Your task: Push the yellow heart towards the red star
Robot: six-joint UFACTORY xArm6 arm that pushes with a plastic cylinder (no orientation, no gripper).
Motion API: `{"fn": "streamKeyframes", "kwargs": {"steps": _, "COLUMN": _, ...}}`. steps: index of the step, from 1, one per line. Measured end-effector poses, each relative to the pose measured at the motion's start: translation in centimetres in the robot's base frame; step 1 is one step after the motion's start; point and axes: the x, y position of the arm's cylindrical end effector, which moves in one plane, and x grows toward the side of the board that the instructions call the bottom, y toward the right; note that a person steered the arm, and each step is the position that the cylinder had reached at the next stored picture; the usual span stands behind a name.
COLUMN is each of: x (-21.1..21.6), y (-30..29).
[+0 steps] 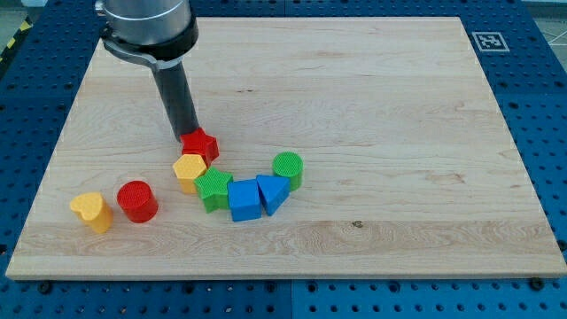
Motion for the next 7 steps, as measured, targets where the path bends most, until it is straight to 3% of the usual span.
{"fn": "streamKeyframes", "kwargs": {"steps": 2, "x": -3.7, "y": -0.8}}
{"fn": "streamKeyframes", "kwargs": {"steps": 3, "x": -2.5, "y": -4.6}}
{"fn": "streamKeyframes", "kwargs": {"steps": 5, "x": 4.9, "y": -12.6}}
{"fn": "streamKeyframes", "kwargs": {"steps": 7, "x": 13.2, "y": -14.1}}
